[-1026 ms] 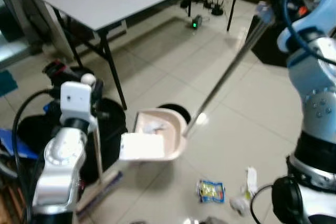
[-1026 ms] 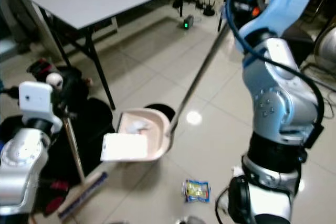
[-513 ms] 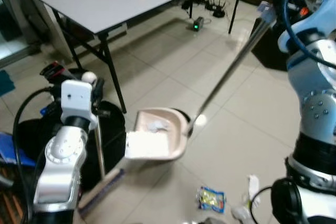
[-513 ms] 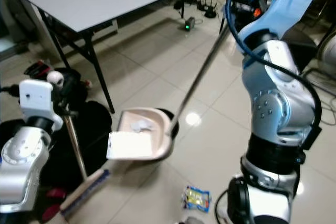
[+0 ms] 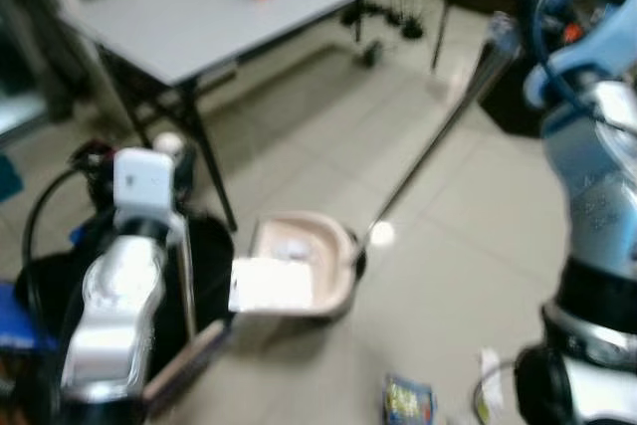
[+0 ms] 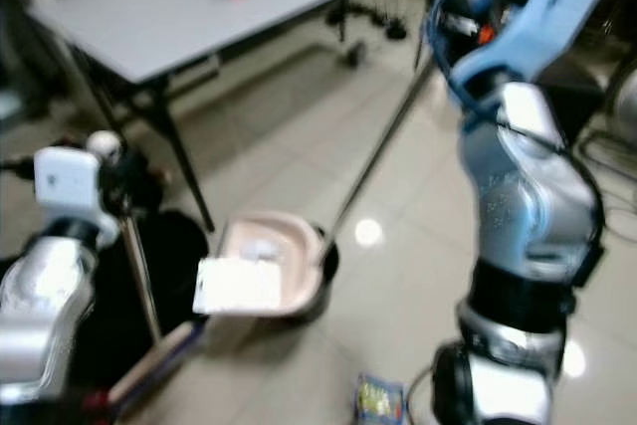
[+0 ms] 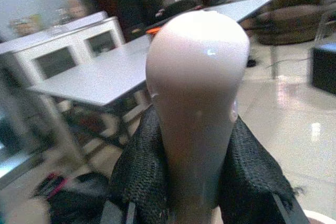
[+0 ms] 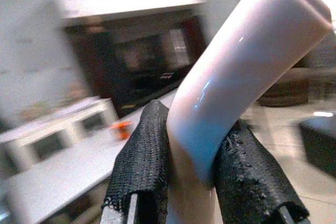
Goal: Sweep floor
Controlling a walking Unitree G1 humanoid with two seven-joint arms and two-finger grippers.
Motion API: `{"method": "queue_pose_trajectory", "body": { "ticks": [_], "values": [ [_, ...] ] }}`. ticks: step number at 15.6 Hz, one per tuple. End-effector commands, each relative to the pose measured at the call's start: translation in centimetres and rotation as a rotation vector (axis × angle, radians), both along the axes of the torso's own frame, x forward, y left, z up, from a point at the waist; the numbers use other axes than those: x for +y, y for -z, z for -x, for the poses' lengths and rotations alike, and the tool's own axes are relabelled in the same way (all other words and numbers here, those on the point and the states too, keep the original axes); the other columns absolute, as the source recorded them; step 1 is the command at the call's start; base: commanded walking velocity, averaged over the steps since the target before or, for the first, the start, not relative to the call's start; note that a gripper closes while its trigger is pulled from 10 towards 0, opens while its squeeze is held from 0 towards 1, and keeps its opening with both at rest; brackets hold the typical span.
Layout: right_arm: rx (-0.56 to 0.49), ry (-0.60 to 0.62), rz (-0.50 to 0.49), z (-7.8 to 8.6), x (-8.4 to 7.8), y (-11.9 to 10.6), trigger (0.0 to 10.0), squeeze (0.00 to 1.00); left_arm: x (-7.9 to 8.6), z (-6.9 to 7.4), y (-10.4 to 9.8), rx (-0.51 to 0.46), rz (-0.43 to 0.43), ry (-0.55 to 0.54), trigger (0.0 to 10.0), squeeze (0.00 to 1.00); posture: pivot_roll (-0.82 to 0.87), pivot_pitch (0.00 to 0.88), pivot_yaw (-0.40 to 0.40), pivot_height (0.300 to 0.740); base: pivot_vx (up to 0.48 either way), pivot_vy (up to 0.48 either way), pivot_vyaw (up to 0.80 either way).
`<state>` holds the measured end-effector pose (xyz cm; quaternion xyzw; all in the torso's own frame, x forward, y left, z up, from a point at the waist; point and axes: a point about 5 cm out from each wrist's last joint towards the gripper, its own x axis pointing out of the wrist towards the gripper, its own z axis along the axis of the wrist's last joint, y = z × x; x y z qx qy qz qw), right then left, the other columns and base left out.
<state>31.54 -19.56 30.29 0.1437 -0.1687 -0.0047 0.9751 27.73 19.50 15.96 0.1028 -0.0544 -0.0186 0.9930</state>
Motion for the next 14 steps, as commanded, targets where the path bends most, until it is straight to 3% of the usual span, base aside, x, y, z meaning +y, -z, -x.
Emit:
{"method": "queue_pose_trajectory", "body": {
  "ticks": [1, 14],
  "values": [
    [-0.077, 0.009, 0.009, 0.47, 0.19, -1.47, 10.0, 0.0, 0.35, -0.03, -0.66, -0.032, -0.01, -0.007, 10.0, 0.0, -0.02, 0.021, 0.047, 0.74, 0.371, 0.0, 0.0],
    [-0.161, 0.077, 0.069, -0.4, 0.29, -1.17, 10.0, 0.0, 0.58, 0.16, -0.16, -0.005, -0.008, -0.024, 10.0, 0.0, -0.01, 0.023, 0.044, 0.74, 0.028, 0.0, 0.0]
  ]
}}
